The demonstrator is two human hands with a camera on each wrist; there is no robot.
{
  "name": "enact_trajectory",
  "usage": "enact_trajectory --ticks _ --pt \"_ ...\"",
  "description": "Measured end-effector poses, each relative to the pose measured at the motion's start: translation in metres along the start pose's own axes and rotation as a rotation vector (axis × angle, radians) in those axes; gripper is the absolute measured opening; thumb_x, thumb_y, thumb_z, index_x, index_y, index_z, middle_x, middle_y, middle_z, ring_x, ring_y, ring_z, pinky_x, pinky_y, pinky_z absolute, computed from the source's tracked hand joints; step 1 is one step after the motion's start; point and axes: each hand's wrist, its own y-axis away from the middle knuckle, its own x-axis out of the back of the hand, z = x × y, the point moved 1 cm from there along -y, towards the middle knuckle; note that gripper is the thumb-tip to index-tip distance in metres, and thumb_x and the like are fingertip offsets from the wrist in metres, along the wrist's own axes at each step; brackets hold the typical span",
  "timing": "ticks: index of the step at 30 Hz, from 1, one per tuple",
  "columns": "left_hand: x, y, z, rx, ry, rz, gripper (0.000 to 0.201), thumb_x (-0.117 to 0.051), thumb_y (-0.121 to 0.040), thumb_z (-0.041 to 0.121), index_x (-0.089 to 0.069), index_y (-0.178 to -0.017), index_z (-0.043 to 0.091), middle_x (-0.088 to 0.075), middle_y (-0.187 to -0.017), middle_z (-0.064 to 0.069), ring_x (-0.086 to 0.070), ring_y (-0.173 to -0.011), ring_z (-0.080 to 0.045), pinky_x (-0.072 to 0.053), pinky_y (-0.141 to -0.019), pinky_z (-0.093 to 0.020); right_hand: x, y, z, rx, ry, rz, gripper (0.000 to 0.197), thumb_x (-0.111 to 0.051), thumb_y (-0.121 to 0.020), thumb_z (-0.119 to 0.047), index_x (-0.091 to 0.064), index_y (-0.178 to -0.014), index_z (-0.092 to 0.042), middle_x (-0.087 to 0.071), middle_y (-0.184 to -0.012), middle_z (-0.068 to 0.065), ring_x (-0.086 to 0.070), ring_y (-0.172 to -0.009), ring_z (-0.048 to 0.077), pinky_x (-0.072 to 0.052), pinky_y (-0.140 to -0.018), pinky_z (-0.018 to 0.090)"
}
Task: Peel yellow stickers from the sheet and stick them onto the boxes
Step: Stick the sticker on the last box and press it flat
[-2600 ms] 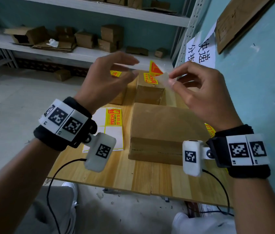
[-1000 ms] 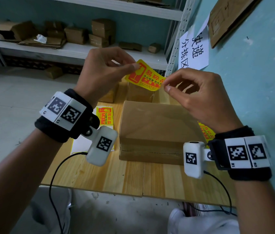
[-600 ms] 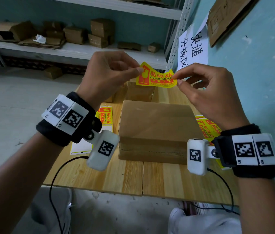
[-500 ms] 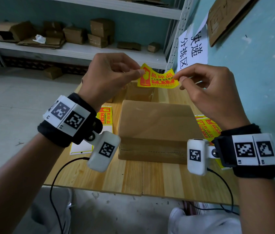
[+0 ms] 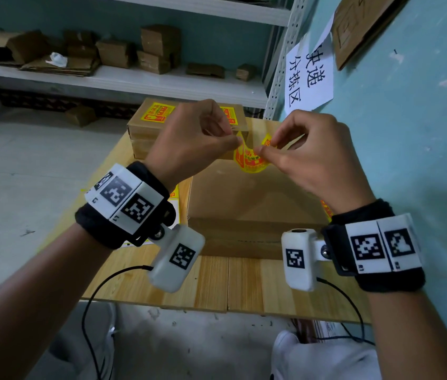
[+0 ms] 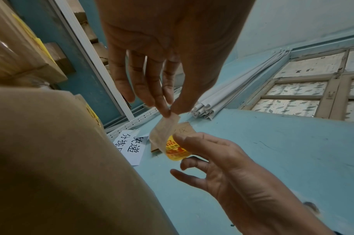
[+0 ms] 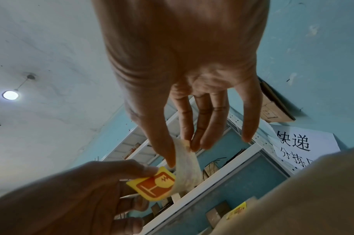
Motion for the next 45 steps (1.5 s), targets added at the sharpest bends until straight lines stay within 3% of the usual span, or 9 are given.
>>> enact_trajectory --ticks 3,7,12,18,22,33,40,45 --pt "-0.004 0.001 -0.003 0.009 -0.018 -0.024 0.018 -0.080 -0.076 0.017 -0.065 -0.080 0.009 -0.070 -0.074 -0.006 -0.069 -0.068 -0.013 -0.058 -0.068 -0.031 -0.001 0.004 0.001 -0.040 -0.027 -0.024 0.021 -0.080 -0.076 -0.038 -0.069 -0.076 -0.020 -0.069 -0.074 -0.011 -0.061 -0.065 0.002 -0.047 -0.062 0.017" --pt "-0.009 0.003 -0.006 0.026 -0.044 -0.056 0.019 -0.081 -0.075 0.018 -0.063 -0.079 0.011 -0.067 -0.069 -0.001 -0.063 -0.064 -0.010 -0.051 -0.061 -0.025 -0.002 0.009 0.006 -0.059 -0.042 -0.045 0.015 -0.077 -0.079 -0.033 -0.071 -0.076 -0.020 -0.070 -0.075 -0.011 -0.059 -0.062 -0.001 -0.043 -0.059 0.011" --pt "-0.013 0.005 -0.008 0.048 -0.054 -0.072 0.020 -0.081 -0.075 0.020 -0.065 -0.081 0.010 -0.068 -0.070 0.000 -0.065 -0.069 -0.014 -0.051 -0.064 -0.027 0.000 0.009 0.012 -0.071 -0.067 -0.076 0.009 -0.078 -0.078 -0.026 -0.071 -0.077 -0.020 -0.068 -0.072 -0.014 -0.056 -0.059 -0.007 -0.039 -0.055 0.003" --pt "-0.015 0.004 -0.008 0.073 -0.080 -0.084 0.018 -0.080 -0.075 0.019 -0.065 -0.081 0.011 -0.068 -0.070 0.002 -0.066 -0.068 -0.011 -0.054 -0.067 -0.028 -0.002 0.009 0.016 -0.084 -0.058 -0.098 0.009 -0.078 -0.078 -0.025 -0.070 -0.076 -0.022 -0.069 -0.074 -0.012 -0.056 -0.059 -0.006 -0.038 -0.054 0.003" --pt "-0.016 0.003 -0.010 0.089 -0.082 -0.102 0.017 -0.080 -0.075 0.017 -0.065 -0.080 0.012 -0.068 -0.069 0.003 -0.065 -0.066 -0.009 -0.053 -0.065 -0.026 -0.005 0.010 0.016 -0.093 -0.042 -0.129 0.009 -0.078 -0.079 -0.027 -0.069 -0.077 -0.024 -0.070 -0.079 -0.011 -0.057 -0.063 -0.001 -0.038 -0.056 0.011" --pt "-0.016 0.003 -0.011 0.091 -0.082 -0.121 0.017 -0.079 -0.076 0.016 -0.065 -0.082 0.011 -0.069 -0.073 0.000 -0.066 -0.070 -0.013 -0.053 -0.066 -0.026 -0.008 0.011 0.014 -0.090 -0.034 -0.144 0.007 -0.077 -0.080 -0.026 -0.070 -0.079 -0.024 -0.071 -0.082 -0.008 -0.064 -0.074 0.006 -0.044 -0.062 0.015" --pt "-0.015 0.004 -0.013 0.095 -0.090 -0.124 0.016 -0.080 -0.076 0.016 -0.064 -0.080 0.015 -0.068 -0.070 0.002 -0.065 -0.065 -0.009 -0.048 -0.062 -0.022 -0.009 0.010 0.011 -0.074 -0.017 -0.156 0.008 -0.076 -0.081 -0.025 -0.069 -0.079 -0.024 -0.070 -0.081 -0.007 -0.062 -0.071 0.001 -0.040 -0.059 0.011" --pt "-0.015 0.004 -0.016 0.098 -0.105 -0.135 0.016 -0.080 -0.076 0.017 -0.064 -0.080 0.015 -0.070 -0.075 -0.001 -0.070 -0.073 -0.016 -0.059 -0.072 -0.034 -0.010 0.011 0.011 -0.073 -0.003 -0.165 0.007 -0.076 -0.081 -0.025 -0.069 -0.080 -0.024 -0.070 -0.083 -0.007 -0.063 -0.075 0.003 -0.043 -0.061 0.012"
